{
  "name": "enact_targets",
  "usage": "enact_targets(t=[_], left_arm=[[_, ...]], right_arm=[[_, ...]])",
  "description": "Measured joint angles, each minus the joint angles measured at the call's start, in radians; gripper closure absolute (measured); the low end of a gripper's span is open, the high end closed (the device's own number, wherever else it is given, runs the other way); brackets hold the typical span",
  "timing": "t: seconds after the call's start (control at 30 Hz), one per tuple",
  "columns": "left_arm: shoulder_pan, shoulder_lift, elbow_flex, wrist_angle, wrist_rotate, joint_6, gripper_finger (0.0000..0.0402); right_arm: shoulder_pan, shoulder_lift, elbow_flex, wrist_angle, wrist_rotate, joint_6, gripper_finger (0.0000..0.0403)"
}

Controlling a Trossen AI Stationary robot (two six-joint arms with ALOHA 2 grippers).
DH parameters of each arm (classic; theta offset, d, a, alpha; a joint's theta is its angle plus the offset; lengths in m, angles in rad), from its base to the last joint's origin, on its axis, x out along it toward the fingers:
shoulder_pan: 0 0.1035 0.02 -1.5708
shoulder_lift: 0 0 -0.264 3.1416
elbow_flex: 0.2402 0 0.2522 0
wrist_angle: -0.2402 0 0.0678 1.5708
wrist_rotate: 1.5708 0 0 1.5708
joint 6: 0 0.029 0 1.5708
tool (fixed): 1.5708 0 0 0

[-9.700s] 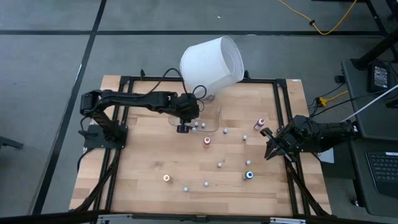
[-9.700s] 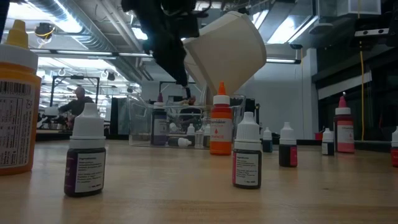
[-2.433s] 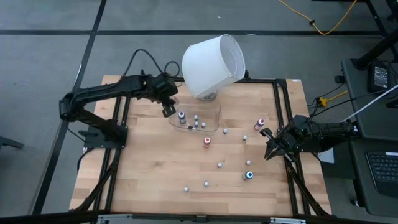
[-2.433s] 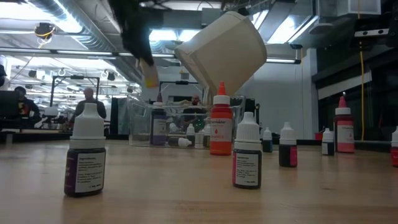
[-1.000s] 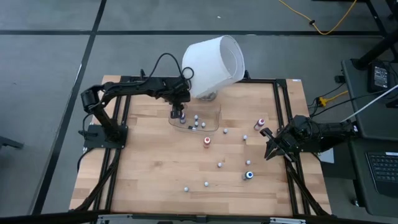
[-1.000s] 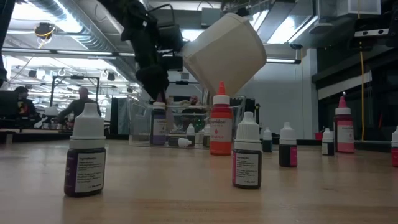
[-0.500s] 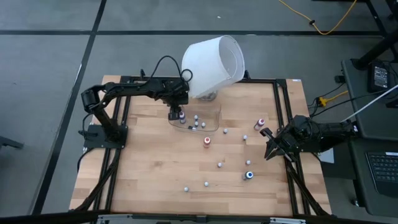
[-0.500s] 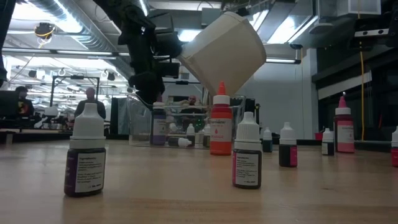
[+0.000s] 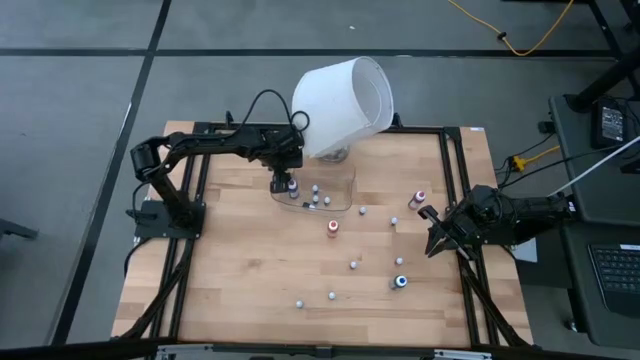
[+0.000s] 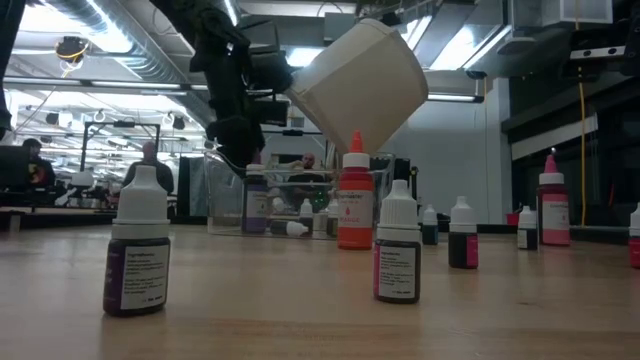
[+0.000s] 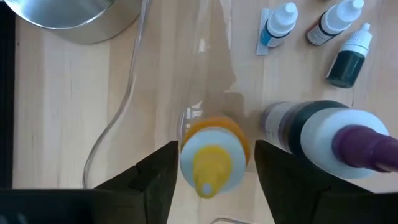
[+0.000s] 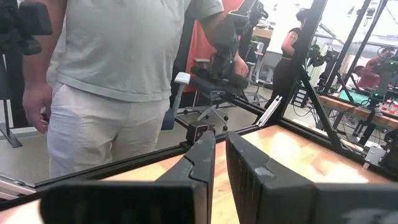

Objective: Pick & Place food coloring
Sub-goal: Put the small purple food coloring bottle into the container

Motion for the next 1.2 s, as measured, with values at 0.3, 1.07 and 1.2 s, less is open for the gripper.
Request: enact_targets(t=[0.3, 1.07, 1.2], left_arm=[[0.001, -0.124, 0.069, -0.106, -0.048, -0.012, 0.0196], [-0.117, -0.575, 0.098, -0.141, 0.121, -0.17, 0.0204], [-0.218, -0.604, 0.099, -0.092, 0.145, -0.222, 0.0211]], right_arm=[[0.0, 0.0, 0.0, 0.0, 0.0, 0.0, 0.0359], [0.0, 0.0, 0.0, 0.0, 0.0, 0.0, 0.0359], [0.0, 0.0, 0.0, 0.0, 0.0, 0.0, 0.0359]])
